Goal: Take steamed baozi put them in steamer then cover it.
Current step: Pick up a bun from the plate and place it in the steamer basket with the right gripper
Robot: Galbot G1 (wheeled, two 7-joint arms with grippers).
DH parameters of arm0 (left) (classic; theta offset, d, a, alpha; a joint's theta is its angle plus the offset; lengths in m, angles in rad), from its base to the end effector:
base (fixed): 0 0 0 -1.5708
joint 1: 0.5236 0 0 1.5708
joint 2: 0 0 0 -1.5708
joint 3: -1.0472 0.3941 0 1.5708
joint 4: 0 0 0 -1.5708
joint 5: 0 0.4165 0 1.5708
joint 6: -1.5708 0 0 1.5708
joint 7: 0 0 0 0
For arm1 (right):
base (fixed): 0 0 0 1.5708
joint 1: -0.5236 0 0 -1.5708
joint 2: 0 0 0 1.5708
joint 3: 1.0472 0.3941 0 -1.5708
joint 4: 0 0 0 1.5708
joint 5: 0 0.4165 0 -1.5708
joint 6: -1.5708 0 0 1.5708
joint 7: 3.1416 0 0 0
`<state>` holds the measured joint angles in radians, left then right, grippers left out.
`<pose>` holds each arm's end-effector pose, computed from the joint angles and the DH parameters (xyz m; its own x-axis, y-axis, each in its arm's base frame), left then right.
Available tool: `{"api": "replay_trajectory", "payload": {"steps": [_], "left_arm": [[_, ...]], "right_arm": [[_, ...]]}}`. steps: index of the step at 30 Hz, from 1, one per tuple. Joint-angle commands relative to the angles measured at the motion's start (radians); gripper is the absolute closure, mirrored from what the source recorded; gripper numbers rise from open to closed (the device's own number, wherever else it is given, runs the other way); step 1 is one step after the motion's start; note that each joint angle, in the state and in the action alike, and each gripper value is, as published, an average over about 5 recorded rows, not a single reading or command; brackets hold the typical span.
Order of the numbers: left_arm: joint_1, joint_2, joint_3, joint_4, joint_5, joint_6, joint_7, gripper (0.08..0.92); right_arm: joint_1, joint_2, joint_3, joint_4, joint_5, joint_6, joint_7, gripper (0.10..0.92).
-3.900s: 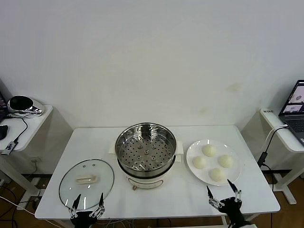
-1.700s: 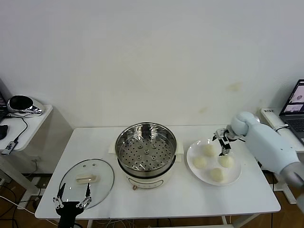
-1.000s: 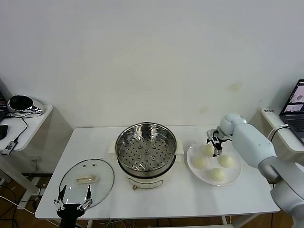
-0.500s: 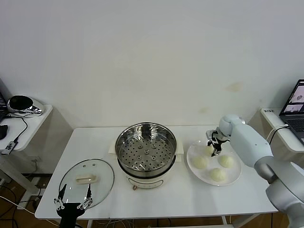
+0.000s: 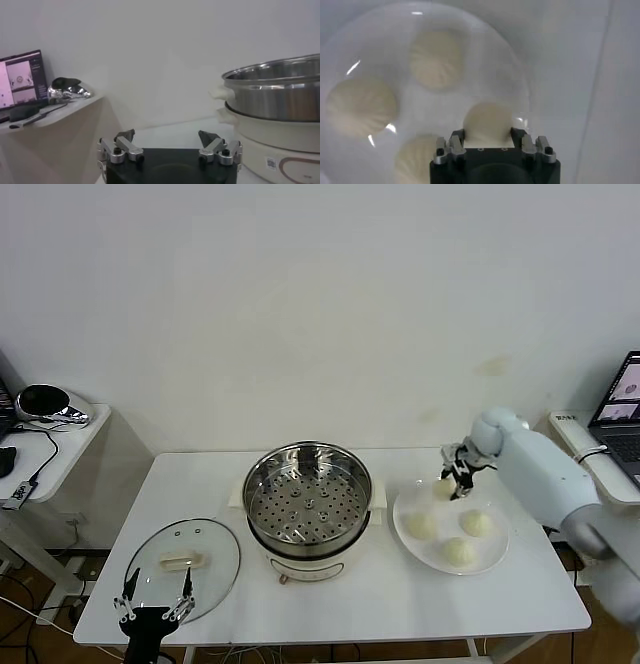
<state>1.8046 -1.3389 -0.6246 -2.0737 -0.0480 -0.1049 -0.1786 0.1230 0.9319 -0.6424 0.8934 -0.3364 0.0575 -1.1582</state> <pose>0.1403 0.0802 -0.3800 -0.9859 -0.1289 0.1064 -0.1041 0.9717 0.2123 0.6979 -0.1512 -0.1568 -0.3126 -0.0962 0.9450 -0.9145 -0.2386 -0.3268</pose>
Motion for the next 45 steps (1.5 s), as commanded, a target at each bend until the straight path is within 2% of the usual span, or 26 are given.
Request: {"api": "replay_trajectory", "payload": {"steps": [1, 11, 17, 23, 28, 33, 45], "left_arm": [[-0.003, 0.0, 0.004, 0.002, -0.001, 0.001, 0.0, 0.177], [-0.004, 0.005, 0.007, 0.0, -0.009, -0.001, -0.002, 0.177], [-0.012, 0.006, 0.004, 0.003, -0.026, 0.001, -0.002, 0.177], [-0.023, 0.005, -0.001, 0.004, -0.034, 0.004, -0.001, 0.177], [-0.024, 0.007, -0.015, 0.002, -0.042, 0.007, 0.0, 0.177], [-0.024, 0.003, -0.022, -0.001, -0.044, 0.007, 0.0, 0.177], [-0.026, -0.007, -0.03, -0.007, -0.042, 0.008, 0.001, 0.177]], "right_arm": [[0.142, -0.108, -0.123, 0.216, 0.188, -0.03, -0.012, 0.44], [0.456, -0.093, -0.345, 0.359, 0.407, 0.001, 0.004, 0.433], [0.537, -0.002, -0.464, 0.417, 0.494, 0.043, 0.046, 0.431], [0.536, 0.132, -0.549, 0.439, 0.502, 0.099, 0.084, 0.431], [0.512, 0.218, -0.602, 0.442, 0.452, 0.164, 0.114, 0.431], [0.475, 0.276, -0.636, 0.413, 0.336, 0.253, 0.155, 0.43], [0.331, 0.352, -0.6, 0.2, 0.059, 0.466, 0.258, 0.426]]}}
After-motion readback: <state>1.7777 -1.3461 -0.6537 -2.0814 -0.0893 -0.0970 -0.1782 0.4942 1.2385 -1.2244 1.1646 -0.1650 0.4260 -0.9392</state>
